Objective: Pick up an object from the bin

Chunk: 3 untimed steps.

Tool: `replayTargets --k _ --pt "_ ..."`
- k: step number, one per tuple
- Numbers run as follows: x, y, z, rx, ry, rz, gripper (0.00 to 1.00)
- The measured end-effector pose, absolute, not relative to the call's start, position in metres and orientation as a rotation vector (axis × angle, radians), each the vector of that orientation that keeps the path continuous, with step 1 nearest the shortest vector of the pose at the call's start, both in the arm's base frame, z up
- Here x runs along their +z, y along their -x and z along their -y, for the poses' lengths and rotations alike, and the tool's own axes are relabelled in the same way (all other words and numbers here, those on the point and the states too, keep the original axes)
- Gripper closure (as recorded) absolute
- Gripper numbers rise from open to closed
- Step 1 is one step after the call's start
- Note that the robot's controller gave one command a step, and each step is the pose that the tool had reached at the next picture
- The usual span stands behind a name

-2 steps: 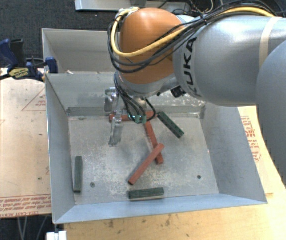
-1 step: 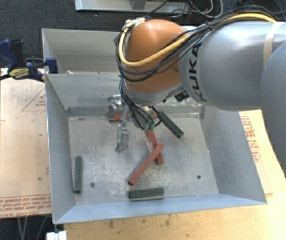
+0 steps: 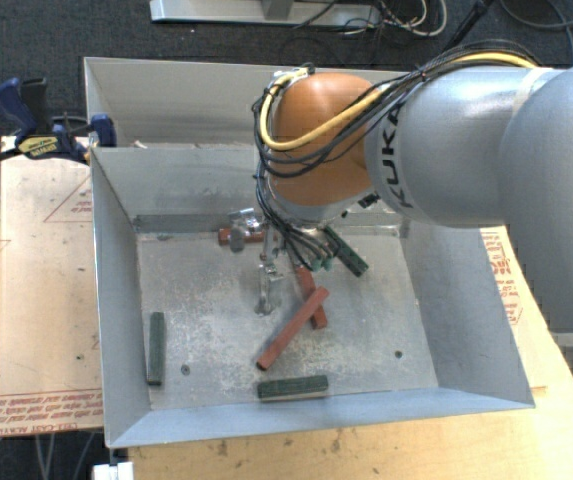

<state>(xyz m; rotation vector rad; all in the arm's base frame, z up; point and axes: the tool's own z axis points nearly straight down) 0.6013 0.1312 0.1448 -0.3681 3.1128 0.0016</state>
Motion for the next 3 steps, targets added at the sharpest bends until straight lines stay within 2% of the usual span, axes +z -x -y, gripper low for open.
replayTargets --k 1,2,3 --pt "0.076 -0.584 -0.099 0.003 0.353 -3.119 0.0" --pt "0.08 -0.561 -0.084 0.005 0.594 -3.084 0.0" --pt "0.11 -0.539 -0.054 0.003 0.709 -3.062 0.0"
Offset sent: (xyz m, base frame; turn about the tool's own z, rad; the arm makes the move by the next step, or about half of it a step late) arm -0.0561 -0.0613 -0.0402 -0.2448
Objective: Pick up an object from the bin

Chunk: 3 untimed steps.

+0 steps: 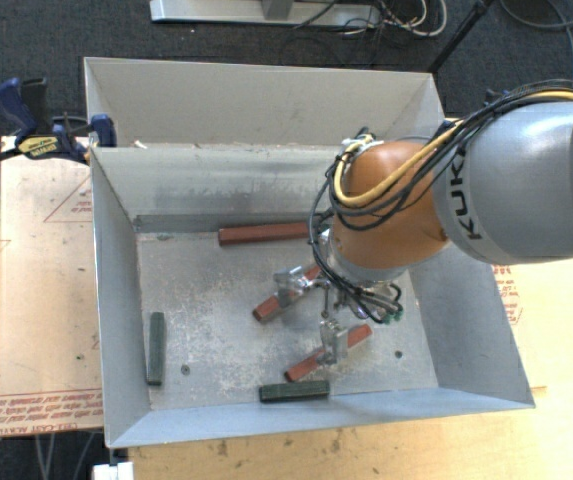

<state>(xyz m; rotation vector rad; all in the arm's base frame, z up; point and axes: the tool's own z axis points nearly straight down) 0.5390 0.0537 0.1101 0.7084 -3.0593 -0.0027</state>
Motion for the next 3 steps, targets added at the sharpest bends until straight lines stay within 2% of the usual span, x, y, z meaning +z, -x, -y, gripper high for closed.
replayTargets --k 1,2,3 --pt "0.113 -0.534 -0.029 -0.002 -0.867 3.021 0.0" --pt "0.082 -0.487 -0.035 -0.002 -0.689 3.074 1.0" --pt "0.082 -0.487 -0.035 -0.002 -0.688 3.074 1.0"
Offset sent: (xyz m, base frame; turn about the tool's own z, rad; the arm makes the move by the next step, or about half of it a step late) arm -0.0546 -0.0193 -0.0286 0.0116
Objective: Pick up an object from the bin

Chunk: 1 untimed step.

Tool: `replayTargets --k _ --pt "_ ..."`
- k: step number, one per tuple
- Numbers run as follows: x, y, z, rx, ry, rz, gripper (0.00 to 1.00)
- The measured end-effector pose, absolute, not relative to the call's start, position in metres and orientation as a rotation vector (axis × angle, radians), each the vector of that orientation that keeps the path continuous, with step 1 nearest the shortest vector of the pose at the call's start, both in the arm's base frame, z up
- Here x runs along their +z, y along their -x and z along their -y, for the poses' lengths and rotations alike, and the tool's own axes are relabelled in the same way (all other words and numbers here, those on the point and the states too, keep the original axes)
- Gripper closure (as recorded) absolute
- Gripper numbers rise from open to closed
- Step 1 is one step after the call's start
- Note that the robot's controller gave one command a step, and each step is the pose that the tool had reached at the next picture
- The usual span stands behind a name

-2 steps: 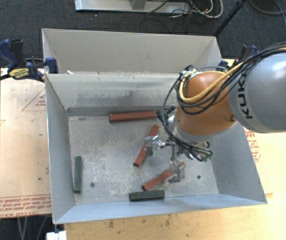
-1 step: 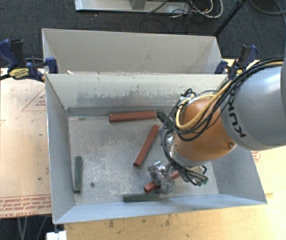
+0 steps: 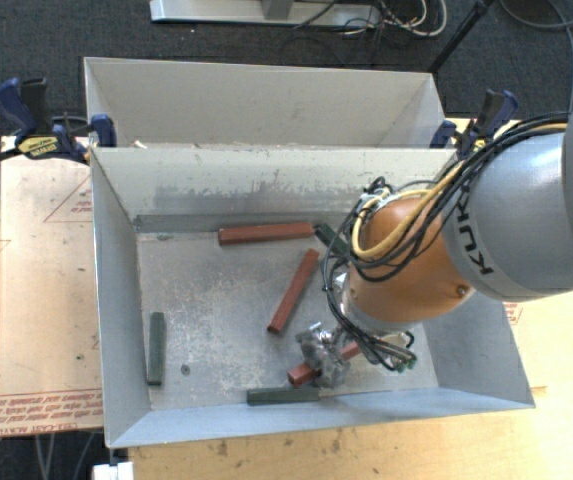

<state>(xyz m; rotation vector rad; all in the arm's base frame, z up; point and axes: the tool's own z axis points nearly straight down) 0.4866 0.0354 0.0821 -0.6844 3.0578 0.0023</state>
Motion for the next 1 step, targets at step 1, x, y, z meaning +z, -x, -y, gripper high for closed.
replayTargets --k 1 --pt "0.2896 -0.5273 -0.0214 0.002 0.689 -3.064 1.0"
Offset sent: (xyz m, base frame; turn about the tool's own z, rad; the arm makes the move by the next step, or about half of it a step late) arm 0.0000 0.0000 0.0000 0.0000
